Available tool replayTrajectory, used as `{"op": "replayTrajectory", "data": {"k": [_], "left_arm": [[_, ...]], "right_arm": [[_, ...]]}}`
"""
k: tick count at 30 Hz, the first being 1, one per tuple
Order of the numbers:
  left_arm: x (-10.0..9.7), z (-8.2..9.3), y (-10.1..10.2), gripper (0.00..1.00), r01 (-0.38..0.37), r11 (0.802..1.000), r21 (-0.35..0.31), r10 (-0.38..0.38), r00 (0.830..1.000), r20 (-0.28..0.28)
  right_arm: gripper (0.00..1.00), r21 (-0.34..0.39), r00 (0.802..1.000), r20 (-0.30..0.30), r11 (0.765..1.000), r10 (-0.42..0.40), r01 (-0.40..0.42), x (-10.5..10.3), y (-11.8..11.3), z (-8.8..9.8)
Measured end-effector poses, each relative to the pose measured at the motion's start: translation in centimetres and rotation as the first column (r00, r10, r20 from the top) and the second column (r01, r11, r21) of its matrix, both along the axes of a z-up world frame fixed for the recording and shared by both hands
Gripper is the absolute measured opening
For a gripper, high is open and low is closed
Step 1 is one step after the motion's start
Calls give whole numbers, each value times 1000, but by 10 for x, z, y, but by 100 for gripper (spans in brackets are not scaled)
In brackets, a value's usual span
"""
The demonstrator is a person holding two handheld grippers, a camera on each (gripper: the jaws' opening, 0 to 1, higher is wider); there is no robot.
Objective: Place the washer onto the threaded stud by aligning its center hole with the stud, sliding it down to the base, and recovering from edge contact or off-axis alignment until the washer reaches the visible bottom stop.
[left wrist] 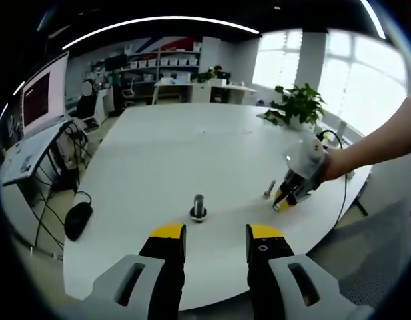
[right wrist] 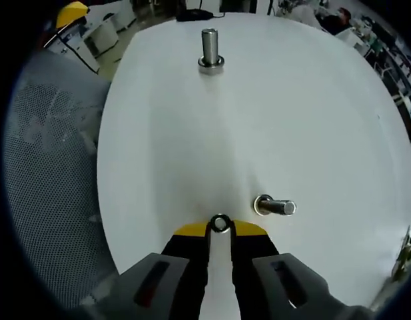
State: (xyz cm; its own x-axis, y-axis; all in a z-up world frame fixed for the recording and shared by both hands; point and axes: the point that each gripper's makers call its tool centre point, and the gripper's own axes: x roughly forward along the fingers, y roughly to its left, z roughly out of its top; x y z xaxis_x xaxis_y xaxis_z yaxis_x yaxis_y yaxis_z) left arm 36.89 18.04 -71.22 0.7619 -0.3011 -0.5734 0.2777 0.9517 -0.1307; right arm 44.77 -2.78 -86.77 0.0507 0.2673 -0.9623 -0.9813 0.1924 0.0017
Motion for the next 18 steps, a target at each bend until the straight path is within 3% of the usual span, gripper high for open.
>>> {"op": "replayTrajectory", "data": {"k": [4,7,12,18], "left_arm": [[0,0,0,34,2,1000,-1,-2,1000,-2],[0,-1,0,34,2,1000,-1,-2,1000,-5],[1,-1,-1,34,1,1000,-9,-1,1000,-4],[1,-1,0,34,-5,1000,-11,5,1000,-7]], "right_arm": [[13,-4,1000,-3,1000,-30,30,2,-10,1],[13,43,995,-10,994,-97,98,7,-13,9],[13,63,992,5,990,-128,127,16,-20,19],[13,121,989,22,982,-149,145,24,-10,39]]}}
